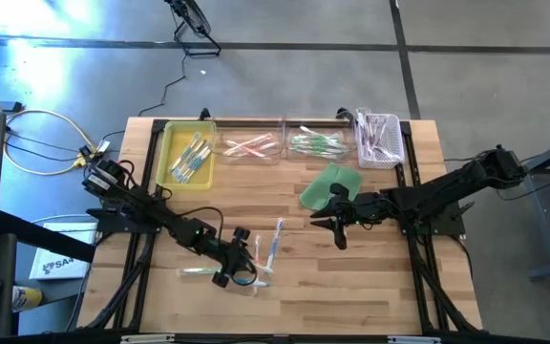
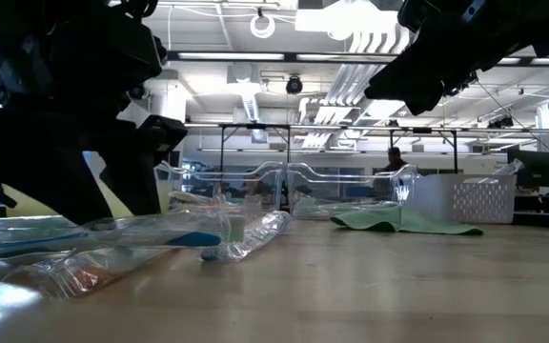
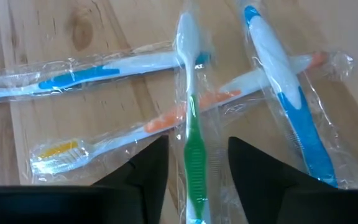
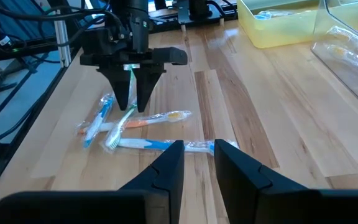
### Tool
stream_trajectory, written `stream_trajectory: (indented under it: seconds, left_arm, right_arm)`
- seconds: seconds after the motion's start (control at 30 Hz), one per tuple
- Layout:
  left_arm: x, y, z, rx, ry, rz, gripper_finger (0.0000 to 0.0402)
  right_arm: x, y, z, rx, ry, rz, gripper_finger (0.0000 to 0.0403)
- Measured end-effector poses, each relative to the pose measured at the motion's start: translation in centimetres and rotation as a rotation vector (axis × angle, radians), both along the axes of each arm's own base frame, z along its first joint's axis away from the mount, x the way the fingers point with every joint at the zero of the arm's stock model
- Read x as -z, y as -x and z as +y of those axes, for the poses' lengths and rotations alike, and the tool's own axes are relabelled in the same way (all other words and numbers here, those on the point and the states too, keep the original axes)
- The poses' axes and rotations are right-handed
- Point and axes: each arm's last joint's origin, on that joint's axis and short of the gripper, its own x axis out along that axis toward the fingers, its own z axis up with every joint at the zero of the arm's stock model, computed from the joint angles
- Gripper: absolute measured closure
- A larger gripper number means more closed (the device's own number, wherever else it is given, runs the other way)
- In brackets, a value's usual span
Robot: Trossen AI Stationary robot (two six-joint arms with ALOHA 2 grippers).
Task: Pick & Place Toothbrushes
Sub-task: Put the green toothbrush into the right transparent bin
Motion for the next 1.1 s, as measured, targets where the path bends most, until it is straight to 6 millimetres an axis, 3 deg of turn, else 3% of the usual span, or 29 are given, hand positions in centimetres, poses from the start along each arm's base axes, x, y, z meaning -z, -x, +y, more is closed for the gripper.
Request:
stream_trajectory:
  seconds: [0.3,0.53,0.83,1.1]
  left_arm:
    - [0.0,0.0,0.0,-0.003,-0.011,-0.005,0.0338]
    - [-0.1,0.0,0.0,-0.007,-0.013,-0.011,0.0392]
    - [-0.6,0.0,0.2,0.005,-0.044,-0.035,0.0401]
    - [-3.3,0.1,1.6,0.01,-0.028,-0.119,0.0401]
  right_arm:
    - [0.0,0.0,0.0,0.0,0.0,0.0,0.0321]
    - [0.0,0.0,0.0,0.0,0.0,0.0,0.0321]
    - [0.0,0.0,0.0,0.0,0.0,0.0,0.0321]
    - [0.0,0.0,0.0,0.0,0.0,0.0,0.0321]
